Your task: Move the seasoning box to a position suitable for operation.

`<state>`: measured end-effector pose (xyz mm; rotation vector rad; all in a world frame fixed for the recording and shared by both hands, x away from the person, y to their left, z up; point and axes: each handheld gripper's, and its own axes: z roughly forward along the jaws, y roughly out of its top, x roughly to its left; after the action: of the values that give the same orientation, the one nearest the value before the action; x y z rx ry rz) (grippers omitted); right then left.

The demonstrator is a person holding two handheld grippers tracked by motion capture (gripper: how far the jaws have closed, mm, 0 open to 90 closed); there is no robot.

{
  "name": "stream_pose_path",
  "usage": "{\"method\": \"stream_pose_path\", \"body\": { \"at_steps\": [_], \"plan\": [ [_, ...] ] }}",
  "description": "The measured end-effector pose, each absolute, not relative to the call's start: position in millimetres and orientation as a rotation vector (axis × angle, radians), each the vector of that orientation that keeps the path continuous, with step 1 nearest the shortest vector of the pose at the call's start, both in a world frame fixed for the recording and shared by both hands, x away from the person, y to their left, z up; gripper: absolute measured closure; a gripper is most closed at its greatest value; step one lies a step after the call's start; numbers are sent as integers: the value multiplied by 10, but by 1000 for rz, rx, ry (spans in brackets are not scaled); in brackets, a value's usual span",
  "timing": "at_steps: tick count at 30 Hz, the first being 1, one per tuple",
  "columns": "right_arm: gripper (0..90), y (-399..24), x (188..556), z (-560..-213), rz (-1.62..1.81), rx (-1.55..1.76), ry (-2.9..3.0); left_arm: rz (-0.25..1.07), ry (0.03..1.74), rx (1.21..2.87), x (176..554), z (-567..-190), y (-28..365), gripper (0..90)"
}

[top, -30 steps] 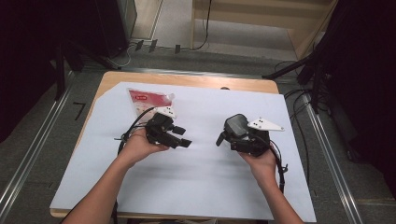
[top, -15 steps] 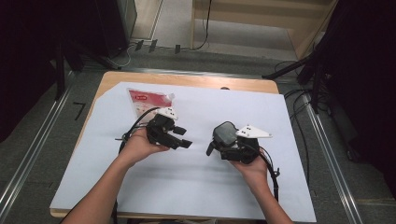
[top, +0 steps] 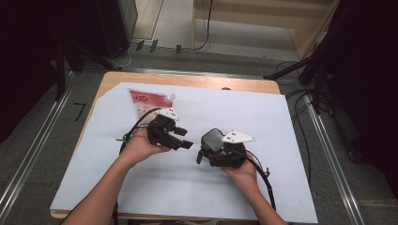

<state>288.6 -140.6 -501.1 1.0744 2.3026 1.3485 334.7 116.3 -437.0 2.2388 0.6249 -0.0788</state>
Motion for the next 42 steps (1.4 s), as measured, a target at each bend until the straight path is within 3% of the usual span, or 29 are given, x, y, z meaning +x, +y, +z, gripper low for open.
{"method": "stream_pose_path", "body": {
  "at_steps": [17, 21, 40, 42],
  "plan": [
    [114, -1387, 2847, -5060, 1309, 1022, 2347, -86, 595, 2243, 3333, -4367, 1124, 393],
    [0, -1405, 2852, -5025, 1304, 1043, 2409, -88, 601, 2233, 3341, -4361, 1150, 393],
    [15, -1824, 2720, -4698, 1355, 1119, 2400, -81, 596, 2234, 3345, -4361, 1166, 399],
    [119, -1916, 2661, -4637, 1363, 1093, 2384, -83, 596, 2232, 3342, -4362, 1165, 404]
  ]
}}
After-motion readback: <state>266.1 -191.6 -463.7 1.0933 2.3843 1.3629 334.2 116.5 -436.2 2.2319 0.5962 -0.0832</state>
